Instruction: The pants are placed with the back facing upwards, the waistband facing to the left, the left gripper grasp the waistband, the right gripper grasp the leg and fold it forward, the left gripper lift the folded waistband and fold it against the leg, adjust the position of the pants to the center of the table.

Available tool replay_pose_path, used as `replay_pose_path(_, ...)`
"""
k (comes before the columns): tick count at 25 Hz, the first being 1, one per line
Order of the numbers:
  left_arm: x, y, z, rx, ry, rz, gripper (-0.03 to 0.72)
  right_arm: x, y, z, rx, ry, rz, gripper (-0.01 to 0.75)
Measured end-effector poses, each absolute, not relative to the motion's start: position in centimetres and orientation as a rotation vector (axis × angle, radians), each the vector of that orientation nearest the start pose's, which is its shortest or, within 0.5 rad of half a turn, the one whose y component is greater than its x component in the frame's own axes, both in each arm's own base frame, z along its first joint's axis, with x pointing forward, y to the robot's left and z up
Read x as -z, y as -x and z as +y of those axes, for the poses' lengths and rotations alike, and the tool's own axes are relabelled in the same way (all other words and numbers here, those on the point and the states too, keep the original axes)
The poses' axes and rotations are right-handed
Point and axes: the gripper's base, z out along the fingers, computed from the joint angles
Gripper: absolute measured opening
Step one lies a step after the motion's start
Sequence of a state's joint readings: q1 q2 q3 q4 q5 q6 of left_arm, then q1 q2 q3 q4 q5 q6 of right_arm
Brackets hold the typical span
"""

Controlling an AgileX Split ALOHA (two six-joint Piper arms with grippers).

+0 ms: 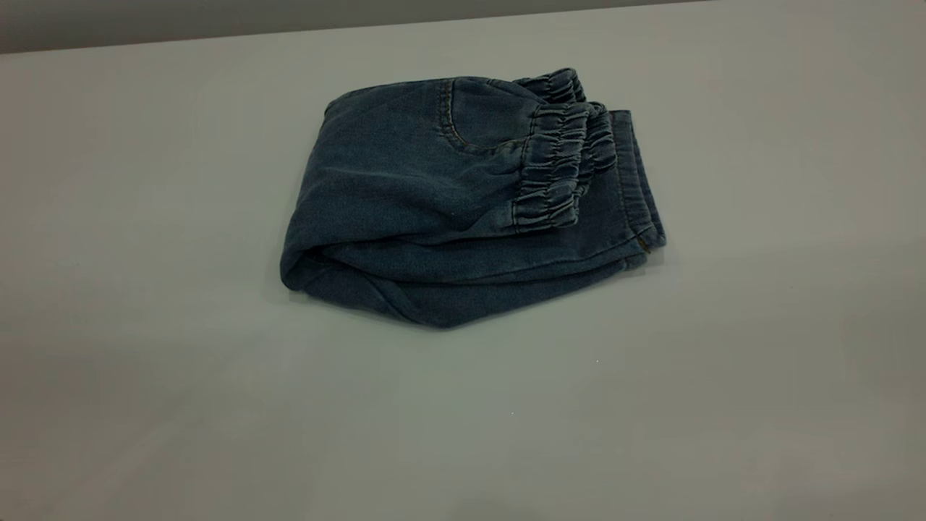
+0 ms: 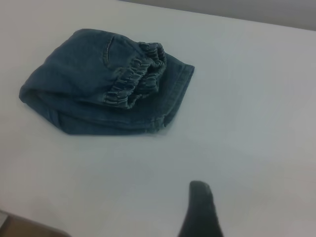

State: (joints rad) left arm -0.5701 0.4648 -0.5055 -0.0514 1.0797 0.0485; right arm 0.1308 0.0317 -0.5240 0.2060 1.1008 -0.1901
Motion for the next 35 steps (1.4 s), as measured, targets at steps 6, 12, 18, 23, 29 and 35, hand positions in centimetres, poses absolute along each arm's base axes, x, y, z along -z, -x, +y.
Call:
replay_pose_path(6,-26.4,-5.1,-3.8,0.275,-0.762,2.426,0.433,-28.2,0.7,1.6,-0.213,0.343,2.053,0.447)
replay_pose_path(12,-26.8,-4.2,-3.3,0.3,-0.751,2.363,0.433,-28.2,0.7,1.6,-0.212,0.343,2.053,0.447)
replay_pose_path(18,-27.5,-2.3,-1.7,0.299,-0.599,2.228,0.433,-28.2,0.7,1.6,-0.213,0.343,2.053,0.447)
replay_pose_path(23,-27.7,-1.2,-0.8,0.212,-0.374,2.17,0.433,-28.2,0.7,1.6,-0.213,0.343,2.053,0.447)
replay_pose_path(29,-27.7,-1.1,-0.6,0.099,-0.154,2.172,0.433,-28.2,0.7,1.6,-0.201,0.32,2.055,0.447)
replay_pose_path(35,-27.7,-1.1,-0.5,0.045,-0.05,2.174,0.433,-28.2,0.7,1.6,-0.188,0.299,2.058,0.447)
